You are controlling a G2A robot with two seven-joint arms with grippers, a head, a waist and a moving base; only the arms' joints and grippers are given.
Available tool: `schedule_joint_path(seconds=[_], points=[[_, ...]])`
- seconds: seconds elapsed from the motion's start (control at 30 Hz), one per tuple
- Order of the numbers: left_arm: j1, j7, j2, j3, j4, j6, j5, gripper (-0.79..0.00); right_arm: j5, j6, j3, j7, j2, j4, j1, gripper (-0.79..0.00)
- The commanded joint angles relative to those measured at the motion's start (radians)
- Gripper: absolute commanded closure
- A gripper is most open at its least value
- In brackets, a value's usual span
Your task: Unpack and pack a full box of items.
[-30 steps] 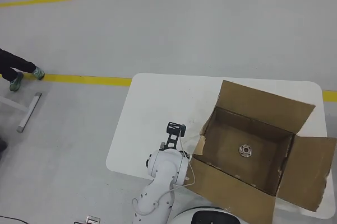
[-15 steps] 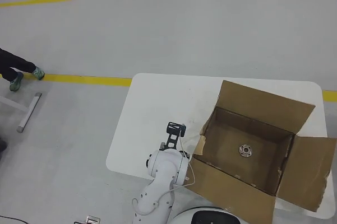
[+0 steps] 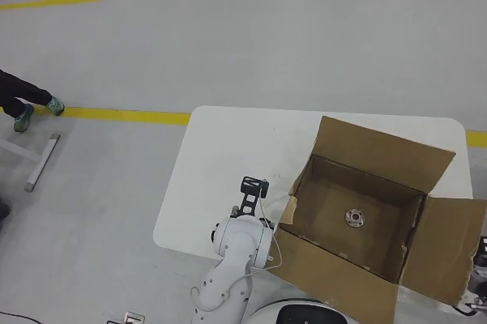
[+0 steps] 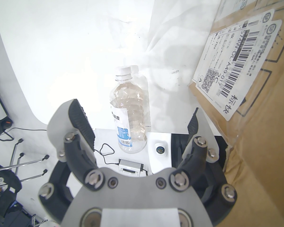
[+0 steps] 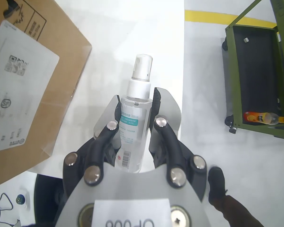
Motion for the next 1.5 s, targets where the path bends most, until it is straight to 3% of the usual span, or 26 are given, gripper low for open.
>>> schedule_joint_path(seconds=[0.0, 0.3, 0.33, 0.37, 0.6, 0.67, 0.8, 0.9, 1.2, 1.47], points=[[0.000, 0.000, 0.000, 0.000, 0.000, 0.000, 0.000, -0.785, -0.006, 0.000, -0.006, 0.012, 0.000, 0.013, 0.007, 0.000], [0.000, 0.000, 0.000, 0.000, 0.000, 0.000, 0.000, -0.785, -0.048, -0.016, -0.040, 0.040, 0.001, 0.041, 0.039, 0.000], [0.000, 0.000, 0.000, 0.000, 0.000, 0.000, 0.000, -0.785, -0.050, -0.016, -0.043, 0.040, 0.001, 0.043, 0.041, -0.065], [0.000, 0.000, 0.000, 0.000, 0.000, 0.000, 0.000, -0.785, -0.052, -0.016, -0.046, 0.040, 0.001, 0.045, 0.043, -0.259], [0.000, 0.000, 0.000, 0.000, 0.000, 0.000, 0.000, -0.785, -0.055, -0.024, -0.058, 0.032, -0.001, 0.062, 0.053, -0.409], [0.000, 0.000, 0.000, 0.000, 0.000, 0.000, 0.000, -0.785, -0.047, -0.024, -0.058, 0.028, -0.001, 0.061, 0.054, -0.511], [0.000, 0.000, 0.000, 0.000, 0.000, 0.000, 0.000, -0.785, 0.020, -0.029, -0.027, -0.008, -0.004, 0.034, 0.035, -0.526], [0.000, 0.000, 0.000, 0.000, 0.000, 0.000, 0.000, -0.785, 0.130, -0.034, 0.035, -0.036, -0.008, 0.003, 0.008, -0.536], [0.000, 0.000, 0.000, 0.000, 0.000, 0.000, 0.000, -0.785, 0.652, -0.172, 0.284, -0.108, -0.027, -0.147, -0.095, -0.770], [0.000, 0.000, 0.000, 0.000, 0.000, 0.000, 0.000, -0.785, 0.936, -0.325, 0.360, -0.059, -0.040, -0.235, -0.164, -0.770]])
